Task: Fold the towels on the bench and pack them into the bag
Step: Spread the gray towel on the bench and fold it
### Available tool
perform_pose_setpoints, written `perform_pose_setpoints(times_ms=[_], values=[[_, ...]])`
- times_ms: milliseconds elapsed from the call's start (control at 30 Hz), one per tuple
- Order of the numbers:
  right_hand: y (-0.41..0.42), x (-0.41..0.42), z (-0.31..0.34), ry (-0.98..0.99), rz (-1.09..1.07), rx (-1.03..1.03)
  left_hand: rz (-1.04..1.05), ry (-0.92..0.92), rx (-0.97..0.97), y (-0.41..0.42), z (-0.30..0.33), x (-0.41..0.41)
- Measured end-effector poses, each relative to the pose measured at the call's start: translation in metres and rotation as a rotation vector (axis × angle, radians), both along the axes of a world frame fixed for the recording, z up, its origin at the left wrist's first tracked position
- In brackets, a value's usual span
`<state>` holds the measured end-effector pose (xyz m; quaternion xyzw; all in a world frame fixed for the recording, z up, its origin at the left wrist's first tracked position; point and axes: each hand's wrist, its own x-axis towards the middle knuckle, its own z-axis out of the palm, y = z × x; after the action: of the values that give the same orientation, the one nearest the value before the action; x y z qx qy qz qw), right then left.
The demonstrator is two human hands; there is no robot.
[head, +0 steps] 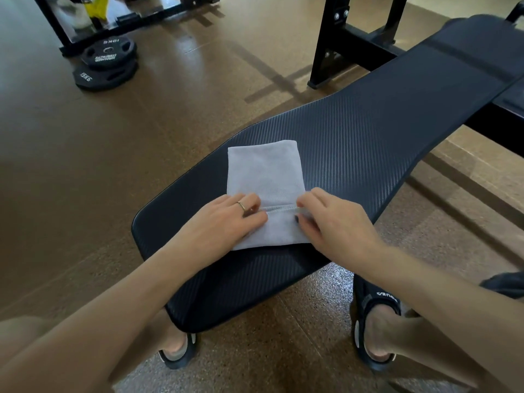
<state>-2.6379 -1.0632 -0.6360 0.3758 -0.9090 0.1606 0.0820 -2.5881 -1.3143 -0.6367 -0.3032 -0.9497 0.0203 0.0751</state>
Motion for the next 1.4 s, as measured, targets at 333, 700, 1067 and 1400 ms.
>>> perform_pose_setpoints(times_ms=[333,700,1067,1400], values=[[0.006,0.005,-0.003,0.0,0.215,0.181,-0.007,-0.008,0.044,-0.013,0.001,-0.007],[-0.002,-0.007,0.004,-0.12,0.127,0.037,0.076,-0.232,0.262,-0.02,0.012,0.007],[0.002,-0.023,0.007,-0.385,-0.006,-0.156,0.329,-0.371,0.536,-0.025,0.01,-0.013],[-0.015,-0.053,0.006,-0.628,-0.238,-0.368,0.541,-0.417,0.732,-0.031,0.001,-0.033]])
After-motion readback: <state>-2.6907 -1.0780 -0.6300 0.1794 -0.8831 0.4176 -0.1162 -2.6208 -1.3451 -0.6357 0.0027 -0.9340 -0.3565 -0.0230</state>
